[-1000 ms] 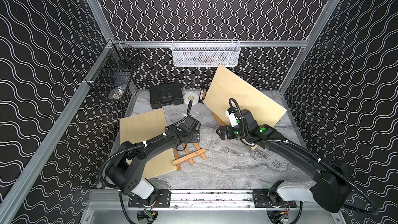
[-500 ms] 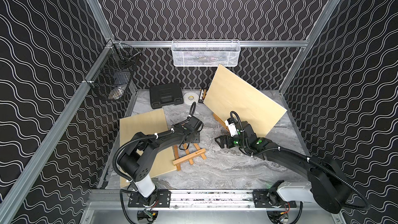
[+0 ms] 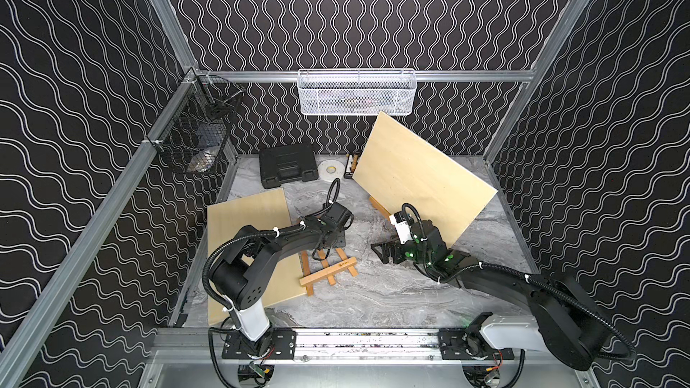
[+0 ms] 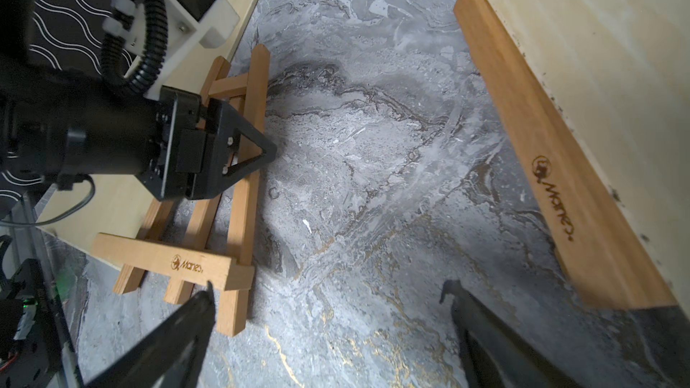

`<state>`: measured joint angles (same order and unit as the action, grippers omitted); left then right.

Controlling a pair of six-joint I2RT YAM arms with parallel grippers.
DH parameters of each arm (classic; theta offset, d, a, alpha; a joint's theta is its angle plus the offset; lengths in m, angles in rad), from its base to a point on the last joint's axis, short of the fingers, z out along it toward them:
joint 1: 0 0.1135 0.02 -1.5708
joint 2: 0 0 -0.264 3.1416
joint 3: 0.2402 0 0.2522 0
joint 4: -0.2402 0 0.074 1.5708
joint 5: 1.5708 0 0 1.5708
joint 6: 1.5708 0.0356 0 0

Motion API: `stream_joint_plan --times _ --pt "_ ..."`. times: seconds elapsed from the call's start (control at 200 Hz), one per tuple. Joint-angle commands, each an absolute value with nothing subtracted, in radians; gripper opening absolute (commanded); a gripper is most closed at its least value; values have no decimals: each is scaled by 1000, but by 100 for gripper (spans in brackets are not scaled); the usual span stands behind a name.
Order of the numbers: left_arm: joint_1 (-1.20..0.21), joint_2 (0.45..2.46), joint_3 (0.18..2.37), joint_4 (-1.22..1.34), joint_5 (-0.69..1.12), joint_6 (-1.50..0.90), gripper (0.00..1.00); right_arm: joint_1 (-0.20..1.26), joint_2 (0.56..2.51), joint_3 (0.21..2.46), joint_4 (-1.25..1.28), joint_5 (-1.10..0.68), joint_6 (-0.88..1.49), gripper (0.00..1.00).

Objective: Assemble the easel
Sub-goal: Pick up the easel at the center of the board.

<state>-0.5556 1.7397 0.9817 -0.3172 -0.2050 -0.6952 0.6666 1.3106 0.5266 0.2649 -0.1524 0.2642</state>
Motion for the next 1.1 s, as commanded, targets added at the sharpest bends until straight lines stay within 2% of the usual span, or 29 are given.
stream_joint_plan --times 0.0,0.48,1.096 --pt "-555 1749 967 -288 -209 -741 50 679 1299 523 323 -124 244 100" --pt "-555 1724 912 -215 -174 -784 32 701 1293 509 340 -70 234 100" --pt "-589 1673 909 -141 -144 -818 17 712 1282 503 347 -36 245 100"
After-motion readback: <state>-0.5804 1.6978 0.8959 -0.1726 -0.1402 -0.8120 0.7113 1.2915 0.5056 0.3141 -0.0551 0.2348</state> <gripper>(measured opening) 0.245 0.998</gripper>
